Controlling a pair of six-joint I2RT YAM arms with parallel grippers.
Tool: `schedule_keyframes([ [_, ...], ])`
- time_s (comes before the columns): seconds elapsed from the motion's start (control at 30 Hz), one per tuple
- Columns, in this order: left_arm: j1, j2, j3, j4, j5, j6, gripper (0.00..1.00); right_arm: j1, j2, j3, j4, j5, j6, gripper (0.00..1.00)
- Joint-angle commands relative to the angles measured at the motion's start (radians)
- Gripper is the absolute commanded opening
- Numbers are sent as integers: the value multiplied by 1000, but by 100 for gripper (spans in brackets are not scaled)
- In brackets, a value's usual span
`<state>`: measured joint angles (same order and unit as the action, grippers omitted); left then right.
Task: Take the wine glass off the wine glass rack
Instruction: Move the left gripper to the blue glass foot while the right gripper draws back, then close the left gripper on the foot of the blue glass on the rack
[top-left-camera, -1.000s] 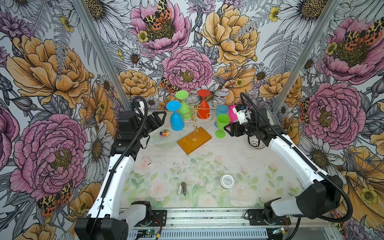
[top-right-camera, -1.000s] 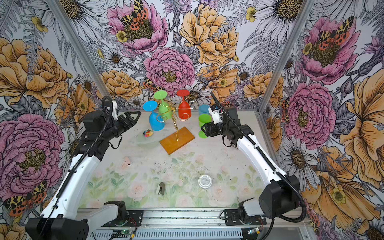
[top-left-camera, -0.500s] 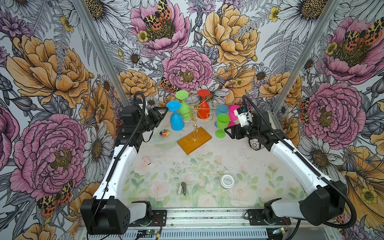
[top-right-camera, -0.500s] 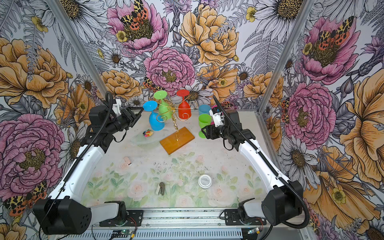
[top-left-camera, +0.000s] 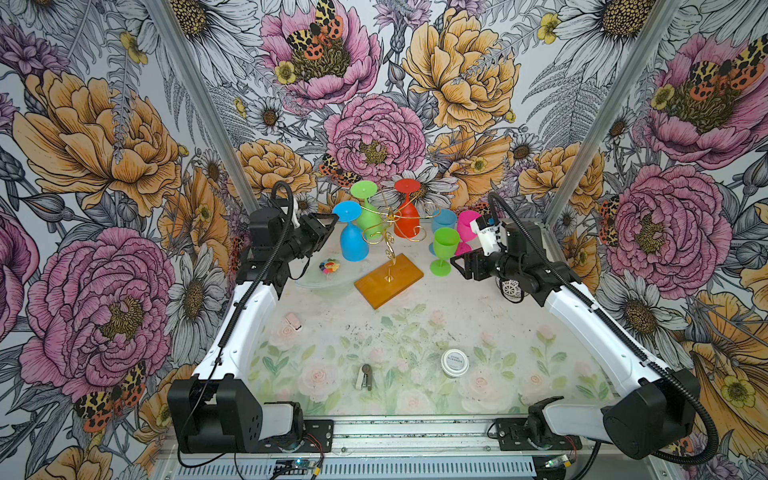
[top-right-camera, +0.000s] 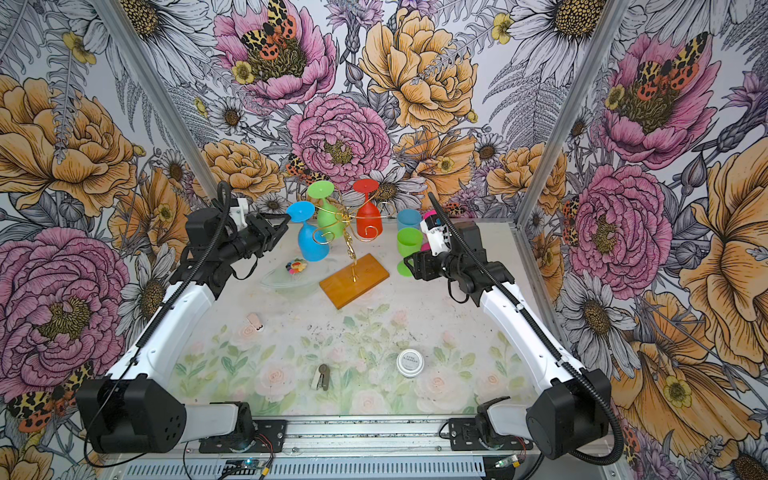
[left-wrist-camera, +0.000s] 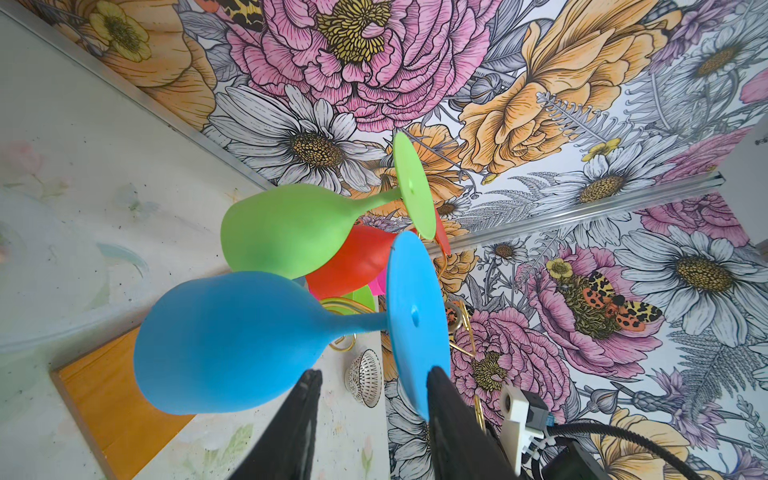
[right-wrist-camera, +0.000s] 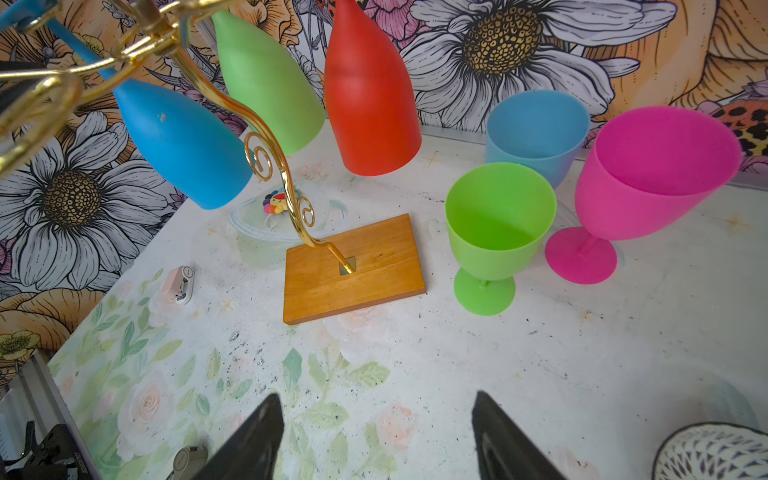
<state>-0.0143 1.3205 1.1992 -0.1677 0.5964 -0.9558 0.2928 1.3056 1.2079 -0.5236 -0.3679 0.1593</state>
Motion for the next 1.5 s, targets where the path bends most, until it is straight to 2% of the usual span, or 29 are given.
schedule_keyframes([
  [0.0, 11, 7, 44, 45, 20, -16, 44, -9, -34, -10, 29, 11, 0, 72],
  [1.47, -12, 59, 83, 79, 33, -67, 13, -12, -71, -27, 27, 51, -20, 72],
])
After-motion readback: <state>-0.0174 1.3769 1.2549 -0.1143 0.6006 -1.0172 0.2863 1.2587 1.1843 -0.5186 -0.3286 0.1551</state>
